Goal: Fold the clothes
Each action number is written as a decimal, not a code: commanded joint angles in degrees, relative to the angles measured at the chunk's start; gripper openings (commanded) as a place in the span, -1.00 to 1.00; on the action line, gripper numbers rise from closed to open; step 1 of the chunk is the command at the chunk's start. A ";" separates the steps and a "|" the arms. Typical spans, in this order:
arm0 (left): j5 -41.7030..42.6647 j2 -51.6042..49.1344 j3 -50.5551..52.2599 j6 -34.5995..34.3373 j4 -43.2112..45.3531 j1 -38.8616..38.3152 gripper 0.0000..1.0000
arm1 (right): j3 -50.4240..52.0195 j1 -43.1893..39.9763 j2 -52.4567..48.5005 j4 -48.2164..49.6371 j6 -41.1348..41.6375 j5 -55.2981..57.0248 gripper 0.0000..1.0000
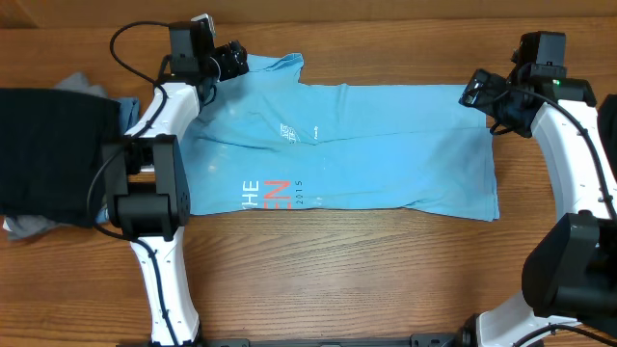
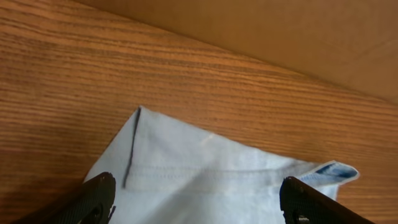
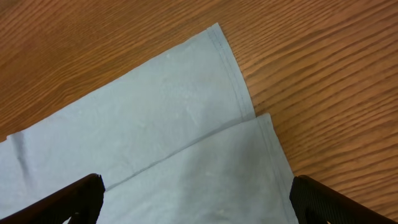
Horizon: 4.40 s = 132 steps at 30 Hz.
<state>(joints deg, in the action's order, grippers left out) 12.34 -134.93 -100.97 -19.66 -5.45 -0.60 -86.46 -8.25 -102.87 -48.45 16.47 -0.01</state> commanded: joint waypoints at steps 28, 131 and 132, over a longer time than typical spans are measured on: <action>-5.05 -7.80 -0.52 8.22 5.95 -0.42 0.38 | -0.94 -0.17 0.28 0.37 -0.15 -0.09 1.00; -6.43 -12.33 -19.32 8.52 -13.62 -3.19 0.12 | -0.94 -0.17 0.28 0.37 -0.15 -0.09 1.00; -7.02 -12.33 -19.32 8.52 -13.79 -3.19 0.07 | -0.94 -0.17 0.28 0.37 -0.15 -0.09 1.00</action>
<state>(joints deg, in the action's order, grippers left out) 6.20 -146.19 -118.67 -10.55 -18.83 -3.53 -86.46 -8.25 -102.87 -48.45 16.47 0.01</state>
